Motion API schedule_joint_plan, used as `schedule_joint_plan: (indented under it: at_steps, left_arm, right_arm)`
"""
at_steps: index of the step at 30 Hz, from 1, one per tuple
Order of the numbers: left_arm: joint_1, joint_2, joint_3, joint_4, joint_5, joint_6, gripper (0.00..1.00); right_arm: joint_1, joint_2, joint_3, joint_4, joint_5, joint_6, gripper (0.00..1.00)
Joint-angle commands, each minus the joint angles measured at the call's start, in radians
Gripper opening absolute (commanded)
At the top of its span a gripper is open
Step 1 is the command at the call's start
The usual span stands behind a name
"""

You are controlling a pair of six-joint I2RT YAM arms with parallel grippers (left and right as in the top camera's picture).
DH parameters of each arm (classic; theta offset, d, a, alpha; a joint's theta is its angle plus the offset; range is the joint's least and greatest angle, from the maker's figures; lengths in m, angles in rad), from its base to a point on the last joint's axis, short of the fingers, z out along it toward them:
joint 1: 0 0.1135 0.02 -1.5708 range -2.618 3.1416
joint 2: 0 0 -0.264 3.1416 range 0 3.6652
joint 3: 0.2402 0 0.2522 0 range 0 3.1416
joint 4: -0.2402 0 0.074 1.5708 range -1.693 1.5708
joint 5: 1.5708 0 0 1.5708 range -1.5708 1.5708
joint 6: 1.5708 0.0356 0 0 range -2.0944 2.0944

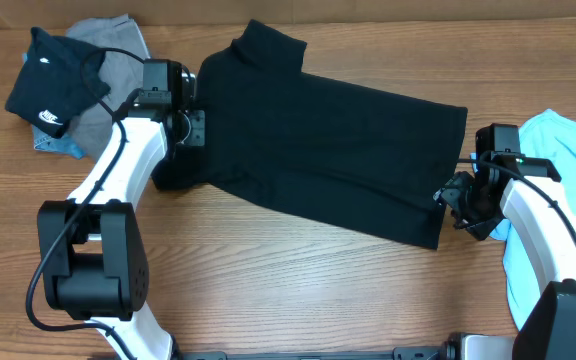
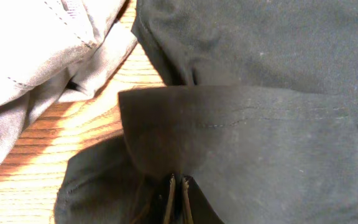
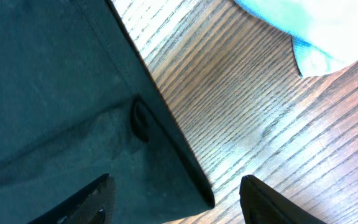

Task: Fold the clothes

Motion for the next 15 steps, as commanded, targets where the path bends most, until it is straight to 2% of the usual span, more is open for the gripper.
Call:
schedule_joint_plan:
  at_steps: [1, 7, 8, 9, 10, 11, 13, 15]
  left_arm:
    - [0.006, -0.025, 0.020, -0.003, -0.005, -0.009, 0.10]
    - [0.005, -0.025, 0.020, -0.025, -0.005, -0.005, 0.10]
    - [0.005, -0.025, 0.019, -0.032, -0.006, -0.005, 0.15]
    - [0.005, -0.023, 0.019, -0.039, -0.007, 0.003, 0.24]
    - [0.006, -0.021, 0.016, -0.042, -0.011, 0.010, 0.40]
    - [0.006, -0.018, 0.008, -0.043, -0.023, 0.018, 0.52]
    - [0.006, -0.003, -0.009, -0.033, -0.056, 0.018, 0.64]
    - [0.011, 0.029, -0.018, -0.030, -0.077, 0.017, 0.64]
  right_arm:
    - [0.001, 0.001, 0.022, 0.008, 0.007, -0.006, 0.67]
    - [0.001, 0.001, 0.022, 0.008, 0.006, -0.006, 0.68]
    - [0.001, 0.001, 0.022, 0.008, 0.006, -0.006, 0.68]
    - [0.001, 0.001, 0.022, 0.007, 0.006, -0.006, 0.68]
    - [0.001, 0.001, 0.022, 0.006, 0.006, -0.006, 0.68]
    - [0.001, 0.001, 0.022, 0.005, 0.006, -0.006, 0.68]
    - [0.001, 0.001, 0.022, 0.004, 0.006, -0.006, 0.68]
    - [0.001, 0.001, 0.020, 0.004, 0.006, -0.006, 0.68]
